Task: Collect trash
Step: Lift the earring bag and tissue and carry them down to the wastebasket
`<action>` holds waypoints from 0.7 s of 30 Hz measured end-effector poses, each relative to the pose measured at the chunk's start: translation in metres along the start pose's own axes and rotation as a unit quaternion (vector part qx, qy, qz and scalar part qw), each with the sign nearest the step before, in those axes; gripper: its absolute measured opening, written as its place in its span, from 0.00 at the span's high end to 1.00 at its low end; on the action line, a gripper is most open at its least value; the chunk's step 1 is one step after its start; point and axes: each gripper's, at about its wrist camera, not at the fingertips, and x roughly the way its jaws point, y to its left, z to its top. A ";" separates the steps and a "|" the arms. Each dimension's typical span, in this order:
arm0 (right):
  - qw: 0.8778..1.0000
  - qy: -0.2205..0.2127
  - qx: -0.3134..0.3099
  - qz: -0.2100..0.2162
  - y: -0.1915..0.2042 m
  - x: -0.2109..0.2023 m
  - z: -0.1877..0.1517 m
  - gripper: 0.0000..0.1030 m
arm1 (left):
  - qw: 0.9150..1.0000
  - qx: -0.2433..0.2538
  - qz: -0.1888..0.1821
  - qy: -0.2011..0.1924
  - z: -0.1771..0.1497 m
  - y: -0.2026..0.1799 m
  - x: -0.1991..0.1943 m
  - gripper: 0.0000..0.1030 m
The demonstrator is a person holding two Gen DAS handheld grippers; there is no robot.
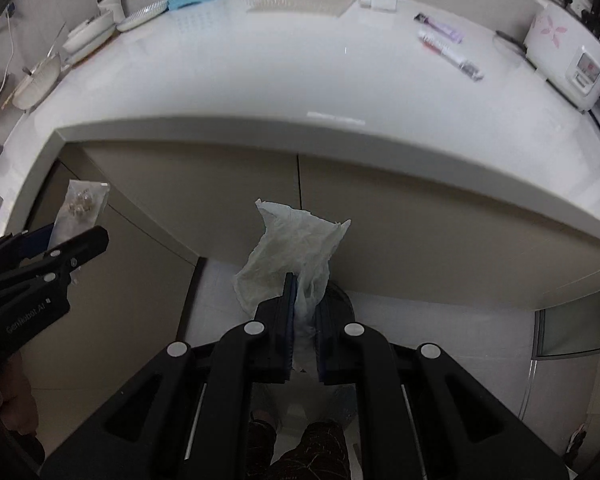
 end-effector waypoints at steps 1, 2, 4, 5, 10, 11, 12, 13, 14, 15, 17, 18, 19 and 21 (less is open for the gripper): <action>1.000 0.007 -0.002 0.002 -0.003 0.014 -0.006 0.93 | 1.000 -0.001 0.001 0.001 -0.005 -0.001 0.009 0.46; 1.000 0.013 -0.002 0.003 -0.006 0.024 -0.012 0.93 | 1.000 -0.003 -0.002 0.000 -0.010 -0.001 0.017 0.46; 1.000 0.025 -0.003 0.003 -0.012 0.049 -0.025 0.93 | 1.000 0.001 0.001 0.002 -0.023 -0.005 0.038 0.46; 1.000 0.031 -0.003 0.003 -0.016 0.060 -0.031 0.93 | 1.000 0.002 0.002 0.007 -0.030 -0.006 0.050 0.46; 0.998 0.058 -0.008 0.005 -0.032 0.121 -0.066 0.93 | 0.999 -0.003 0.003 0.039 -0.071 -0.014 0.110 0.46; 0.998 0.062 -0.009 0.004 -0.034 0.132 -0.072 0.93 | 0.999 -0.004 0.003 0.044 -0.079 -0.016 0.121 0.46; 0.998 0.065 -0.011 0.003 -0.037 0.143 -0.078 0.93 | 0.999 -0.005 0.003 0.048 -0.088 -0.017 0.134 0.46; 0.998 0.067 -0.012 0.005 -0.039 0.157 -0.085 0.93 | 0.999 -0.005 0.003 0.051 -0.097 -0.019 0.146 0.46; 0.998 0.069 -0.012 0.007 -0.041 0.168 -0.089 0.93 | 0.999 -0.006 0.003 0.054 -0.105 -0.019 0.157 0.46; 0.997 0.072 -0.015 0.008 -0.042 0.182 -0.096 0.93 | 0.998 -0.007 0.002 0.057 -0.114 -0.020 0.171 0.46; 0.997 0.075 -0.023 0.014 -0.044 0.210 -0.108 0.93 | 0.998 -0.006 0.002 0.064 -0.127 -0.022 0.196 0.46; 0.996 0.078 -0.027 0.016 -0.044 0.222 -0.113 0.93 | 0.998 -0.004 0.003 0.066 -0.134 -0.023 0.211 0.46; 0.996 0.081 -0.029 0.019 -0.045 0.235 -0.119 0.93 | 0.998 -0.003 0.005 0.069 -0.140 -0.024 0.224 0.46; 0.995 0.087 -0.030 0.026 -0.046 0.264 -0.132 0.93 | 0.997 0.003 0.008 0.075 -0.152 -0.027 0.252 0.46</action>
